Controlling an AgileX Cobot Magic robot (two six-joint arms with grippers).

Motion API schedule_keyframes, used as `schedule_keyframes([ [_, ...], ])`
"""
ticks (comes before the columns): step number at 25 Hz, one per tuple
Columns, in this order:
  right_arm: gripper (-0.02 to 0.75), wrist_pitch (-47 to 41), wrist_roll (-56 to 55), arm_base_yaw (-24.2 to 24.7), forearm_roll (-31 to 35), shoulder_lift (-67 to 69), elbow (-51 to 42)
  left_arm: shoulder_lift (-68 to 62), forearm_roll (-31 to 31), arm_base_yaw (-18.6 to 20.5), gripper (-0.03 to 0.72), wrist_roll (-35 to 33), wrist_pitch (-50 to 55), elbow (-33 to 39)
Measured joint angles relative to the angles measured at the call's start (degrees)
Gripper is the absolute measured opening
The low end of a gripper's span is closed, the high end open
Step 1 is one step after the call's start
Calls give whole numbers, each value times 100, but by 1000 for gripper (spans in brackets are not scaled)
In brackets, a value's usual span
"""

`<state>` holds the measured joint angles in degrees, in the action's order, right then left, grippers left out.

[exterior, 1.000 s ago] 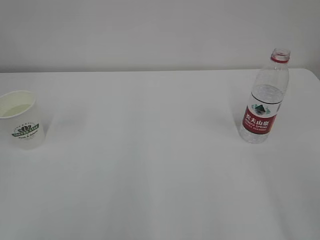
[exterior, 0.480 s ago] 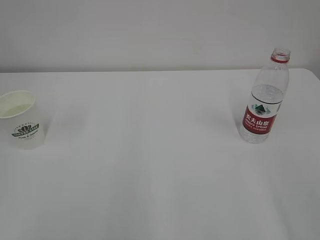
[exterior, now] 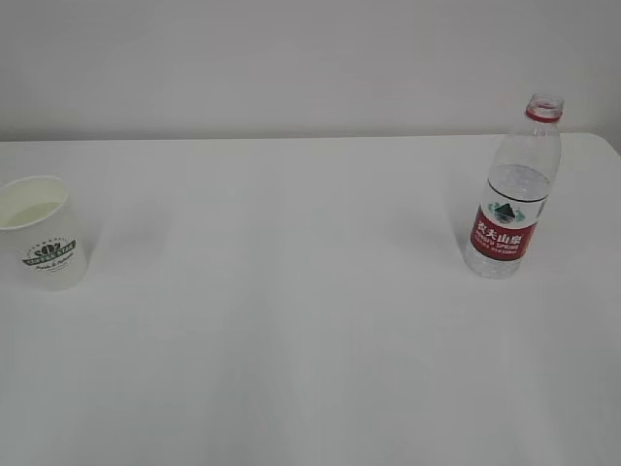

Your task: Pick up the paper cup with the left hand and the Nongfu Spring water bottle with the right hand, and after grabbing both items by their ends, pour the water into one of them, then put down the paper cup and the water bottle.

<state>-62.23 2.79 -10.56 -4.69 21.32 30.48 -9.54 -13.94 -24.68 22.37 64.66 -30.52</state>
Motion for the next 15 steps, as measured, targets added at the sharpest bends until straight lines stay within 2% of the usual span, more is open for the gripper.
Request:
schedule_keyframes([
  [7, 593, -60, -12, 0, 12, -22, -127, 0, 14, 0, 452, -23, 0, 0],
  [15, 592, -106, -12, 0, 12, -22, -125, 0, 341, 0, 452, -514, -71, 0],
])
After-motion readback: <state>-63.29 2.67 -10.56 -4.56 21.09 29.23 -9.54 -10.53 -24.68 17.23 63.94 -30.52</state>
